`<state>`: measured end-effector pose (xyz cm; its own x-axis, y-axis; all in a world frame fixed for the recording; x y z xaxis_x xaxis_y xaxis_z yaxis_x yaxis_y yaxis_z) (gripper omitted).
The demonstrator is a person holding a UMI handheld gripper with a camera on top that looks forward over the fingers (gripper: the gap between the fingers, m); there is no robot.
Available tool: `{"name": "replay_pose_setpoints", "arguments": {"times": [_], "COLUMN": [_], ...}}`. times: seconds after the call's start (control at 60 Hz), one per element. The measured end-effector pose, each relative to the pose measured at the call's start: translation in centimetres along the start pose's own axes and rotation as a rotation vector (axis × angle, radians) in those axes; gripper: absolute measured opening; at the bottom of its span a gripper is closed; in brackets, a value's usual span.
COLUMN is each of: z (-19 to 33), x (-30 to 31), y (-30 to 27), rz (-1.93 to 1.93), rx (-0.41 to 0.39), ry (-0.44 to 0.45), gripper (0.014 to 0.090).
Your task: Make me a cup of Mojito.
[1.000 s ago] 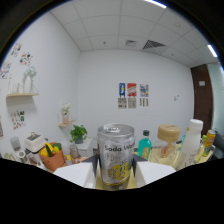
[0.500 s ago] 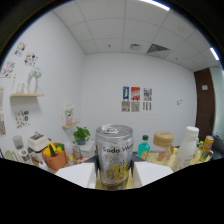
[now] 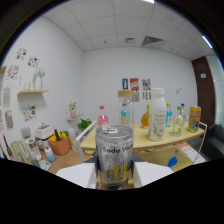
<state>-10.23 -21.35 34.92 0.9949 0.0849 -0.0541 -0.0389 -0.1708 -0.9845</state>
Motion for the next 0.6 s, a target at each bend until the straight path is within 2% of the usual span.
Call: {"name": "replay_pose_setpoints", "arguments": {"times": [0.267,0.467,0.6], "z": [1.5,2.4,2.4], "x": [4.7,6.4,6.6], "y": [14.2,18.8,19.1], "rz": [0.072,0.079,0.304], "rx": [-0.128,-0.144,-0.148], "ry": [0.068,0.065,0.036], "gripper": [0.0505,0.0507,0.0506]}}
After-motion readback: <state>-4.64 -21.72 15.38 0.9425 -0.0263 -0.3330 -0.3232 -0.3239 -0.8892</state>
